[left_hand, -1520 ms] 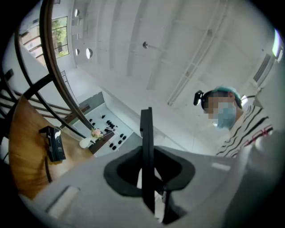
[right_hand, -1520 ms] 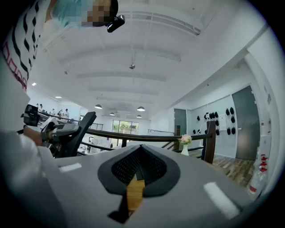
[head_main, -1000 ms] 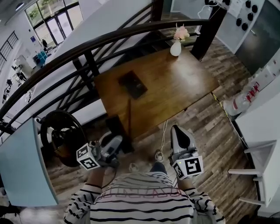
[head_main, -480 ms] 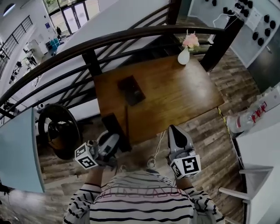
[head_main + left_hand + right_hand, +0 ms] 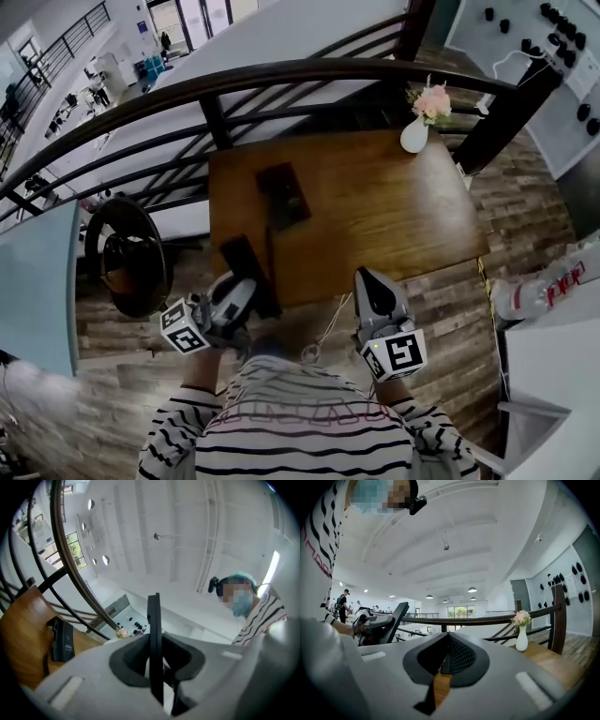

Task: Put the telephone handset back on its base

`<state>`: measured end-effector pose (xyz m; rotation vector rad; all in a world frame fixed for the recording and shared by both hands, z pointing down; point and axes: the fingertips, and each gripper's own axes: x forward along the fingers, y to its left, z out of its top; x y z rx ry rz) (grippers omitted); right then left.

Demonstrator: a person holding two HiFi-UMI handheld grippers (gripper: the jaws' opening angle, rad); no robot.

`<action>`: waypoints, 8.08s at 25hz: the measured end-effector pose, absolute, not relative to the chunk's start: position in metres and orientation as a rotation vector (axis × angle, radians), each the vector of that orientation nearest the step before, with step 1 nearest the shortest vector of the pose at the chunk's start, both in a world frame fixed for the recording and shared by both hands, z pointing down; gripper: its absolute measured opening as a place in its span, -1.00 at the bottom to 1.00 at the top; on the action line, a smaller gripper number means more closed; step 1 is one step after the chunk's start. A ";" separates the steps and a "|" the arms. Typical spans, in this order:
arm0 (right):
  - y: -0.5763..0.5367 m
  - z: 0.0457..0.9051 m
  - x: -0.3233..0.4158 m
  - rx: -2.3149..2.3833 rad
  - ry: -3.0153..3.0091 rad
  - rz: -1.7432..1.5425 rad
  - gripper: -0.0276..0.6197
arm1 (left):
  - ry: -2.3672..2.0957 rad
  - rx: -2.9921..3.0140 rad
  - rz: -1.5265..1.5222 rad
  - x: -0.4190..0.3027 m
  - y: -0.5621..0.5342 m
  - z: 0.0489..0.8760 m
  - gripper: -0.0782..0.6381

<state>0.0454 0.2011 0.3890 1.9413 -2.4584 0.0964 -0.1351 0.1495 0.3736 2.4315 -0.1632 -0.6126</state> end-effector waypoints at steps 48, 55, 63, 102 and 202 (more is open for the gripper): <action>-0.057 0.447 0.096 1.732 -2.541 0.300 -0.91 | -0.309 2.208 -0.439 -0.047 -0.135 0.517 -0.58; -0.081 0.464 0.097 1.612 -2.584 0.336 -0.91 | -0.370 2.172 -0.423 -0.037 -0.155 0.542 -0.58; -0.101 0.473 0.095 1.528 -2.614 0.358 -0.91 | -0.413 2.128 -0.396 -0.032 -0.180 0.567 -0.58; -0.098 0.500 0.100 1.483 -2.589 0.482 -0.91 | -0.657 1.950 -0.217 -0.030 -0.230 0.637 -0.57; -0.103 0.513 0.095 1.429 -2.635 0.564 -0.91 | -0.962 1.994 -0.028 -0.042 -0.212 0.658 -0.52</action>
